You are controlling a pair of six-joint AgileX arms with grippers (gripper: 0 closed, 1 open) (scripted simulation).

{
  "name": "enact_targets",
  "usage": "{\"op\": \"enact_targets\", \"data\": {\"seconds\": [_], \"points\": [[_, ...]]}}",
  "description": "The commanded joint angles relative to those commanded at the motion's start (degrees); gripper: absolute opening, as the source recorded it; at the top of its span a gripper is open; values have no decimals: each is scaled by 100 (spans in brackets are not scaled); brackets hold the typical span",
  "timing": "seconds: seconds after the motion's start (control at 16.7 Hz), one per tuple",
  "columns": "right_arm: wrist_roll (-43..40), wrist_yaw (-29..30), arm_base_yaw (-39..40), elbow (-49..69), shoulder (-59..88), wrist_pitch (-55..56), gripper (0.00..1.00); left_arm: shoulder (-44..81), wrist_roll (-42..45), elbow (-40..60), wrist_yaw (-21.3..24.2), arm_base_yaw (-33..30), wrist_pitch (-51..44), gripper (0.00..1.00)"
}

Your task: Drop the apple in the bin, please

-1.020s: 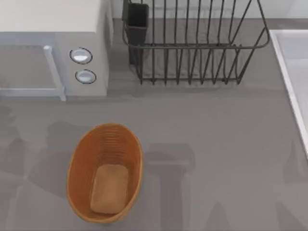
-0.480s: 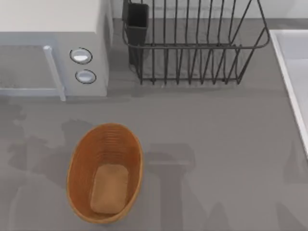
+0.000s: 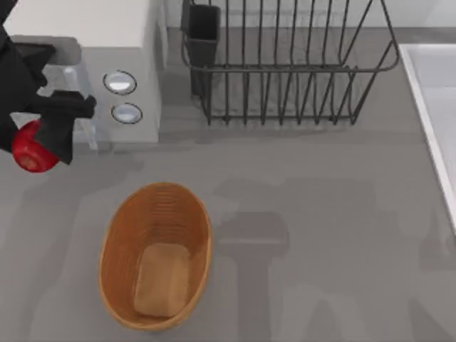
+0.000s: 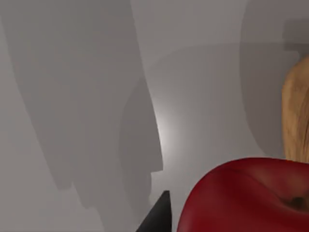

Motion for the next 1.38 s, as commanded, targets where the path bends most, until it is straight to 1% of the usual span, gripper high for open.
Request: {"op": "enact_targets", "data": {"seconds": [0.18, 0.36, 0.48, 0.6, 0.78, 0.9, 1.26, 1.38], "points": [[0, 0, 0, 0, 0, 0, 100, 135, -1852, 110, -462, -1236, -140, 0], [0, 0, 0, 0, 0, 0, 100, 249, -3539, 235, -1083, -2362, -304, 0], [0, 0, 0, 0, 0, 0, 100, 313, -4424, 326, -1529, -2996, -447, 0], [0, 0, 0, 0, 0, 0, 100, 392, -5070, 401, -1940, -3509, -608, 0], [0, 0, 0, 0, 0, 0, 100, 503, -5587, 454, -2398, -4010, -816, 0], [0, 0, 0, 0, 0, 0, 100, 552, -5671, 457, -2543, -4155, -892, 0], [0, 0, 0, 0, 0, 0, 100, 530, -5652, 429, -2547, -4135, -870, 0], [0, 0, 0, 0, 0, 0, 100, 494, -5587, 214, -2556, -4070, -653, 0]]}}
